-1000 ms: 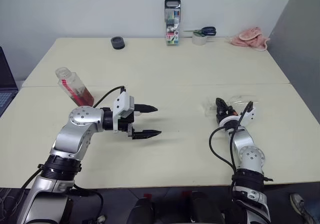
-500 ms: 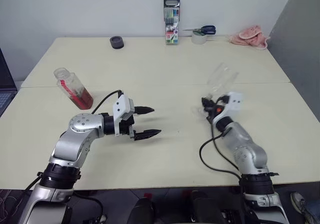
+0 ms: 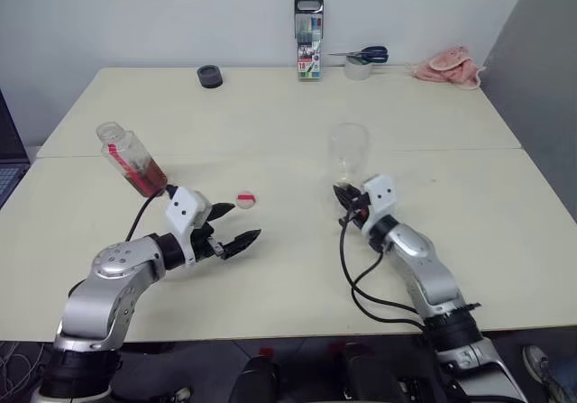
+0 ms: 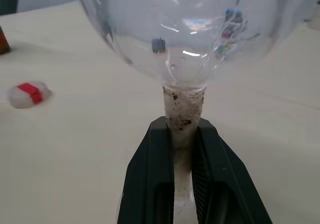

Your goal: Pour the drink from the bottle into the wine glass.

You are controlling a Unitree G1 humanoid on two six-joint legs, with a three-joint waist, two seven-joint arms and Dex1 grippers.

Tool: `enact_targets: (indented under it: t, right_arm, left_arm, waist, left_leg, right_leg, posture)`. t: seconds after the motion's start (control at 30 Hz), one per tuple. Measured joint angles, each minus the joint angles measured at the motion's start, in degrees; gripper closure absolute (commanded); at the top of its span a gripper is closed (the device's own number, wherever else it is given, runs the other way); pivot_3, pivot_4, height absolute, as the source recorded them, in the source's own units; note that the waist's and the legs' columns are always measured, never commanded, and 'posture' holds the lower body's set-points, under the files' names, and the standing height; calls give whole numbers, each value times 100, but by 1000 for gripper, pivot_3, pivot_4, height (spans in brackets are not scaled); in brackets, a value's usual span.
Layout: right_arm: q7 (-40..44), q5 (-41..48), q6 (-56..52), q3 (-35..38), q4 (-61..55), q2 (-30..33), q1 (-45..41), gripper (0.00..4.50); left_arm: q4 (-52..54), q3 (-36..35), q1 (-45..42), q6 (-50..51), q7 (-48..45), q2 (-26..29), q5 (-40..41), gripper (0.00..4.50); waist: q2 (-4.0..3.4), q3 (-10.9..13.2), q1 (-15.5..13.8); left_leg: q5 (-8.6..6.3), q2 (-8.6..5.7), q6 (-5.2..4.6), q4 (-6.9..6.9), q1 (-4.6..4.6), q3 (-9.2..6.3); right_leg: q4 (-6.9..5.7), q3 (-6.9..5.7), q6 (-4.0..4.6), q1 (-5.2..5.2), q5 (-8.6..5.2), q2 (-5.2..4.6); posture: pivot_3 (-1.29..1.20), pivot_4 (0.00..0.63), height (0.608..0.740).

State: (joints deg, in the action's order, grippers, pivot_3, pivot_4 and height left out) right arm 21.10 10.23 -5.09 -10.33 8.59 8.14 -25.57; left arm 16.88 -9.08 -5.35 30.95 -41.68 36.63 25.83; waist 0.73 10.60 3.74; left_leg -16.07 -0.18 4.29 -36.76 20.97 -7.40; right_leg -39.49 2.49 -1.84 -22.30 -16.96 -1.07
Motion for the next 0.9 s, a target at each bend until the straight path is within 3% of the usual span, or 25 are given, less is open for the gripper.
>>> enact_targets:
  t: [0.13,0.43,0.87,0.9]
  right_arm:
    - [216,-142,619,-10,935,-423,-993,4335]
    - [308,-665,1890,-53,3474,-934,-1749,4335]
    - [560,-796,2444,103,4198,-975,-1877,4335]
    - [589,-795,2444,127,4205,-981,-1877,3614]
  left_arm:
    - [100,-270,78,150,280,-11,56,0]
    - [43,-428,47,218,397,15,57,0]
    - [-158,-429,-309,-168,-96,188,72,0]
    - [-159,-427,-364,-237,-167,202,71,0]
  waist:
    - [3,0,-20]
    - [6,1,-59]
    - [6,1,-37]
    - [6,1,-37]
  left_leg:
    - [0,-1,0,0,-1,-4]
    - [0,-12,2,0,6,-2]
    - [0,-8,3,2,2,-2]
    - [0,-8,3,3,3,-2]
  right_leg:
    - [1,-6,1,1,0,0]
    - [11,-4,2,0,2,-12]
    - [7,-4,3,0,2,-8]
    - [7,-4,3,0,2,-8]
  posture:
    - [0,150,740]
    - [0,150,740]
    - [0,150,740]
    - [0,150,740]
